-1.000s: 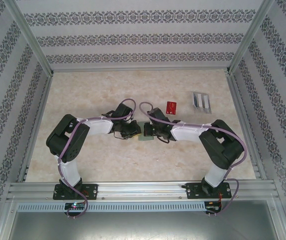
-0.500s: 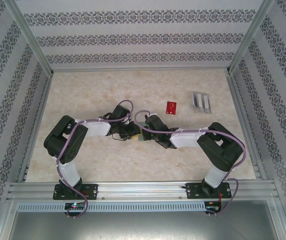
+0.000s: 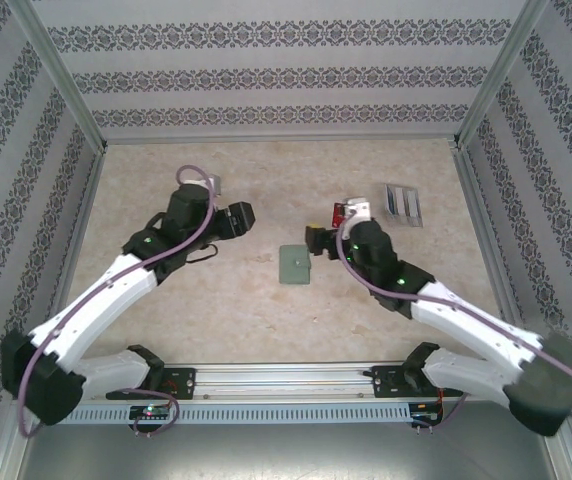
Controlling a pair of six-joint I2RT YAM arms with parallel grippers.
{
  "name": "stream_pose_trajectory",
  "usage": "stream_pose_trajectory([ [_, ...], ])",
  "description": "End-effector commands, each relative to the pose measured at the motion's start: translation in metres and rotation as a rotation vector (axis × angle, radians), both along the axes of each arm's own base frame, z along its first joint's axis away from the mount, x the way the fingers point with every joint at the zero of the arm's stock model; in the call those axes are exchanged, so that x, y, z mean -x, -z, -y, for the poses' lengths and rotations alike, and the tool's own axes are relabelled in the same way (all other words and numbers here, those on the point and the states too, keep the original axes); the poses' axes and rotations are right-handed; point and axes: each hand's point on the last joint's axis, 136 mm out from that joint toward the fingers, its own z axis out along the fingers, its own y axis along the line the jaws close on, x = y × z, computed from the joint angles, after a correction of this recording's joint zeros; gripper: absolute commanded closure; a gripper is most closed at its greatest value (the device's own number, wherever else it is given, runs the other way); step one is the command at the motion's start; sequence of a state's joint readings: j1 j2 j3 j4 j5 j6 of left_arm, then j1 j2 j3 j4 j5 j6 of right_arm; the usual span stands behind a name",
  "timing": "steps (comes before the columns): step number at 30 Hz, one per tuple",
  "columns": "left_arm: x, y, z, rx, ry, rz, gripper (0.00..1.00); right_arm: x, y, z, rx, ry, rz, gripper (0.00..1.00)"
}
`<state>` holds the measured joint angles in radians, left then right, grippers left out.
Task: Put the credit cards into the card holder
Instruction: Reset both arms
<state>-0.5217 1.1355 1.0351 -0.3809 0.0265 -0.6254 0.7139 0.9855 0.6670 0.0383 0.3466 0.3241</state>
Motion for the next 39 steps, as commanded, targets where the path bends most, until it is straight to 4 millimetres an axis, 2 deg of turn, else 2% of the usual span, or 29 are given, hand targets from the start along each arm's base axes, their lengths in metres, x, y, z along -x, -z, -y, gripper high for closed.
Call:
stream_pose_trajectory([
  [1,0.015,-0.005,-0.052,-0.331,-0.077,0.059,0.00,0.007,-0.015,0.060,0.200,0.200,0.134,0.02],
  [3,0.017,-0.008,-0.078,-0.424,-0.173,0.100,0.00,0.017,-0.029,0.089,0.214,0.290,0.215,0.02],
  [5,0.022,-0.009,-0.106,-0.500,-0.300,0.130,0.00,0.028,-0.035,0.106,0.209,0.306,0.256,0.02],
  [7,0.027,-0.008,-0.127,-0.571,-0.392,0.182,0.00,0.033,-0.025,0.123,0.224,0.325,0.278,0.02],
  [9,0.028,0.001,-0.140,-0.635,-0.444,0.219,0.00,0.031,0.000,0.137,0.276,0.335,0.277,0.02],
  [10,0.024,0.009,-0.136,-0.716,-0.383,0.250,0.00,0.029,0.018,0.139,0.307,0.307,0.261,0.02],
  [11,0.017,0.022,-0.118,-0.815,-0.206,0.301,0.00,0.028,0.031,0.142,0.315,0.290,0.239,0.02],
  [12,0.010,0.036,-0.106,-0.870,-0.117,0.369,0.01,0.025,0.040,0.146,0.298,0.282,0.215,0.02],
  [14,0.003,0.055,-0.097,-0.794,-0.050,0.460,0.00,0.020,0.054,0.146,0.266,0.245,0.182,0.02],
  [16,-0.001,0.071,-0.107,-0.669,-0.081,0.427,0.00,0.013,0.064,0.151,0.243,0.273,0.176,0.02],
  [19,-0.006,0.085,-0.121,-0.718,-0.112,0.425,0.00,0.002,0.078,0.159,0.278,0.305,0.163,0.02],
  [22,-0.021,0.107,-0.130,-0.646,-0.056,0.363,0.00,-0.010,0.095,0.162,0.249,0.294,0.125,0.02],
  [25,-0.037,0.125,-0.135,-0.574,-0.055,0.327,0.01,-0.026,0.096,0.164,0.238,0.286,0.142,0.02],
  [29,-0.056,0.146,-0.157,-0.521,-0.156,0.303,0.01,-0.048,0.092,0.175,0.214,0.317,0.185,0.02],
  [32,-0.071,0.150,-0.163,-0.562,-0.144,0.285,0.00,-0.066,0.103,0.181,0.154,0.317,0.162,0.02],
  [34,-0.077,0.159,-0.182,-0.532,-0.226,0.261,0.01,-0.076,0.120,0.185,0.146,0.336,0.138,0.02],
  [35,-0.079,0.167,-0.191,-0.491,-0.255,0.249,0.01,-0.081,0.120,0.183,0.139,0.328,0.159,0.02],
  [39,-0.076,0.170,-0.193,-0.467,-0.261,0.301,0.00,-0.089,0.128,0.192,0.151,0.372,0.066,0.02],
])
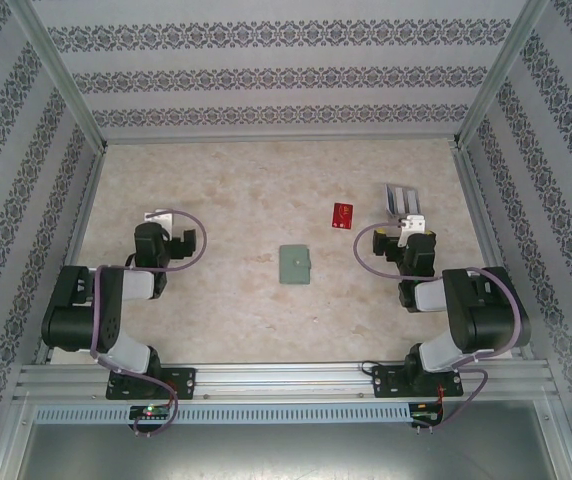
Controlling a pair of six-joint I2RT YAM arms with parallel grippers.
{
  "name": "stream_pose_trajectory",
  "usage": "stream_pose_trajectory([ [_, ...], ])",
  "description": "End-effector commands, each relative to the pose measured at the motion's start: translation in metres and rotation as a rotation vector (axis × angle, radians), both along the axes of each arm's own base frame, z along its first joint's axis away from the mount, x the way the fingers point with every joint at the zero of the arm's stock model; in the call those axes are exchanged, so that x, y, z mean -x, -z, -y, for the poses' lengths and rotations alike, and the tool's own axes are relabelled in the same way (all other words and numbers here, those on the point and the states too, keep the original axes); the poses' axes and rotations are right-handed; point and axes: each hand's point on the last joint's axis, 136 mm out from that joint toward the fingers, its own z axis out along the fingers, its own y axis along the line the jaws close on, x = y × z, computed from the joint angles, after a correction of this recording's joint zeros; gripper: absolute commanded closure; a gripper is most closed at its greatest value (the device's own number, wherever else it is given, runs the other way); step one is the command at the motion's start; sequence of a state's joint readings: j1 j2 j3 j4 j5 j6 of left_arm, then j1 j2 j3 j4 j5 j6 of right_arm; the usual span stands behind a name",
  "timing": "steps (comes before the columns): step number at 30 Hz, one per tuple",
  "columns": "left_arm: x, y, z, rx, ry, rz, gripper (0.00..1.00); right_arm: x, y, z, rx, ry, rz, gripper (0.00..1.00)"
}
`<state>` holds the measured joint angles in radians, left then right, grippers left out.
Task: Put the credit cards into the card holder
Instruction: Reset both arms
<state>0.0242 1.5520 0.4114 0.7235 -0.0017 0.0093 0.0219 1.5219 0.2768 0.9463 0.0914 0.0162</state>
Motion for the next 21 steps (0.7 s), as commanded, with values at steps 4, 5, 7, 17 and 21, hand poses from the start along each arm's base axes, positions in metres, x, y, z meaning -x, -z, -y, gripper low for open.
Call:
stream_pose_trajectory([
  [4,-0.0098,-0.0214,0.0020,0.035,-0.015,0.108,0.00,-0.0248,-0.0336,0.0037,-0.036,0.027,0.074,0.02],
  [5,-0.0106,-0.0227,0.0027,0.031,-0.013,0.124,0.00,-0.0255,-0.0337,0.0018,-0.027,0.020,0.077,0.02],
  [7,-0.0103,-0.0225,0.0025,0.031,-0.014,0.119,0.00,-0.0259,-0.0341,-0.0005,-0.009,0.022,0.075,0.02],
  [17,-0.0102,-0.0218,0.0027,0.028,-0.014,0.114,0.00,-0.0263,-0.0336,-0.0019,-0.006,0.017,0.072,0.02],
  [21,-0.0102,-0.0213,0.0035,0.024,-0.012,0.111,0.00,-0.0282,-0.0336,-0.0033,-0.018,0.001,0.066,0.02],
])
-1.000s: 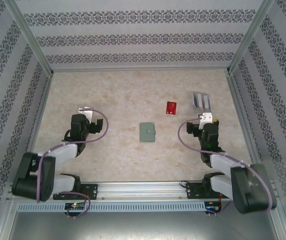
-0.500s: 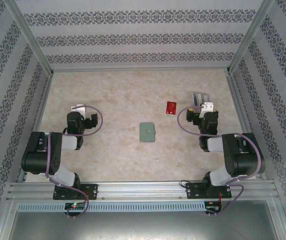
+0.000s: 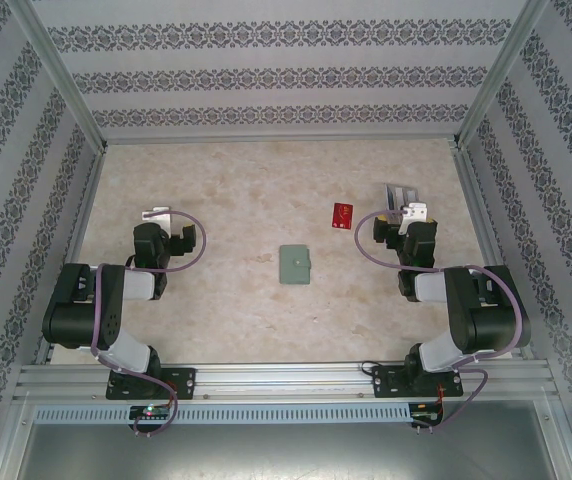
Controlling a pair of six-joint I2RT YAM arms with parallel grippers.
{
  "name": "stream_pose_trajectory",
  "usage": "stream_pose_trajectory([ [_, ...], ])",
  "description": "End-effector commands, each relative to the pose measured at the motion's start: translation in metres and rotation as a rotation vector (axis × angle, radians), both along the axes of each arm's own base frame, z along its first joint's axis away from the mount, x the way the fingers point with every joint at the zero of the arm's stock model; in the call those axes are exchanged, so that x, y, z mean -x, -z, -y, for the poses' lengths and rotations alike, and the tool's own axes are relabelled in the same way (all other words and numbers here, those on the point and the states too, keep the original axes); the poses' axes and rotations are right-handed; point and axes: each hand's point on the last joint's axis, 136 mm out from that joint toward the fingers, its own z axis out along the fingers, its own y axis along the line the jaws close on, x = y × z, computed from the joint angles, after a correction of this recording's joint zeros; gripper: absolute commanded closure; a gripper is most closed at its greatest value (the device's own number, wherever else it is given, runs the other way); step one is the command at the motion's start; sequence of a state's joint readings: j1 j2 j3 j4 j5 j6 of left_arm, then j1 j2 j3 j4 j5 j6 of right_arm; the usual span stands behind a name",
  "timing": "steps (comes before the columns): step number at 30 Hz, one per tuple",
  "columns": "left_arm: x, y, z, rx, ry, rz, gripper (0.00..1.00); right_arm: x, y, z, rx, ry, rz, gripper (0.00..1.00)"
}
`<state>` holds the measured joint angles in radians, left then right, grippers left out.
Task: Put the credit cards into the card holder
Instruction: Reset both arms
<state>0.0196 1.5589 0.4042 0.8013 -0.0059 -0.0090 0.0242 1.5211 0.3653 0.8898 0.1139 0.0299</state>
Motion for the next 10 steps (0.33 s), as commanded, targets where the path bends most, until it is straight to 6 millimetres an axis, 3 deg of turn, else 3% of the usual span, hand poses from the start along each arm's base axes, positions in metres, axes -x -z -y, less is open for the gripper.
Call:
stream_pose_trajectory([
  [1,-0.0044,-0.0103,0.0025,0.009,-0.005,0.047,0.00,-0.0069,-0.0119,-0.0060,-0.013,-0.027,0.028,0.02],
  [10,-0.0054,-0.0098,0.0055,0.000,0.005,0.042,0.00,-0.0058,-0.0133,-0.0063,-0.011,-0.029,0.036,0.02],
])
